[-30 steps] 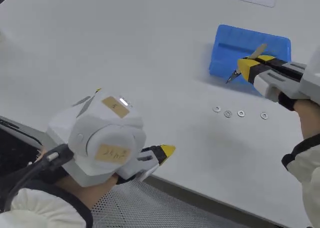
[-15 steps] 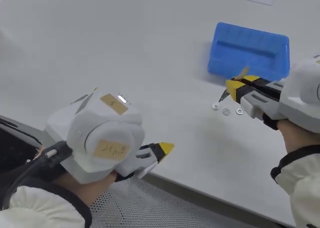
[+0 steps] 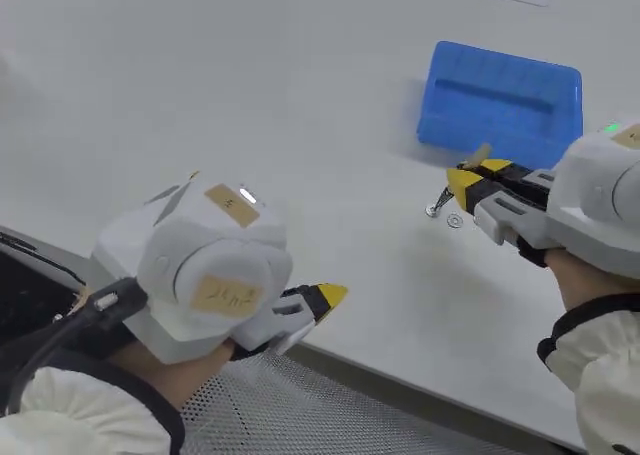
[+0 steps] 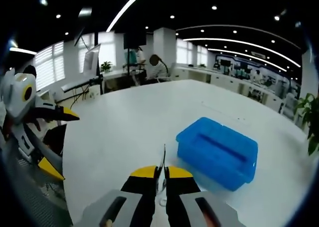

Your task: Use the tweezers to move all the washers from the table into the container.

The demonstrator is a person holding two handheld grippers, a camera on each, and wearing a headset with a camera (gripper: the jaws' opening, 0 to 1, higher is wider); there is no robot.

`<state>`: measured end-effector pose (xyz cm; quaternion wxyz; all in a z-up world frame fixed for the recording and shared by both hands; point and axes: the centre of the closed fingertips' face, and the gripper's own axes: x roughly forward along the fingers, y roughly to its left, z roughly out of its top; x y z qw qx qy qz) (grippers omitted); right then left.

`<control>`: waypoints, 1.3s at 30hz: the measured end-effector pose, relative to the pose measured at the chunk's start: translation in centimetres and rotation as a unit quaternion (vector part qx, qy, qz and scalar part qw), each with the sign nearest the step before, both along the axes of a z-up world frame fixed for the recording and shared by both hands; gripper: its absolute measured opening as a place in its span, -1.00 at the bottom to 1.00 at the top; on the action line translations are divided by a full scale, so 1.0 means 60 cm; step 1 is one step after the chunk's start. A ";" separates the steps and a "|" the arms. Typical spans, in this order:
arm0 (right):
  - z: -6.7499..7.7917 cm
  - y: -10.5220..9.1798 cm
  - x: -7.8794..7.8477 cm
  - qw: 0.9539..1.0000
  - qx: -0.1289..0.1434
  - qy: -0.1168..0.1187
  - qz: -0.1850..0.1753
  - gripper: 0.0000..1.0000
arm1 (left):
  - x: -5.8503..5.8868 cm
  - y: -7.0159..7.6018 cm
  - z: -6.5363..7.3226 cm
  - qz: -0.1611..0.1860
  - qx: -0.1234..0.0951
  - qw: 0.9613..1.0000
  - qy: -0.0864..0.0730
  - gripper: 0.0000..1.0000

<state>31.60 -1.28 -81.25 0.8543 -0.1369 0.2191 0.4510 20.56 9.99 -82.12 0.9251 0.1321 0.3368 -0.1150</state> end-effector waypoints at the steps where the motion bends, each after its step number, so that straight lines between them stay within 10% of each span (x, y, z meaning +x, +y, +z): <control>1: -0.001 0.001 -0.001 1.000 0.000 -0.009 0.004 -0.96 | 0.000 0.000 0.000 -0.001 0.001 1.000 0.000 0.88; 26: 0.008 -0.002 0.001 0.997 0.039 0.049 -0.033 -0.98 | 0.001 -0.001 0.004 0.000 -0.003 1.000 -0.006 0.87; 39: 0.023 -0.007 -0.002 1.000 -0.014 -0.004 0.004 -0.98 | 0.001 0.001 0.005 0.001 -0.001 1.000 -0.009 0.86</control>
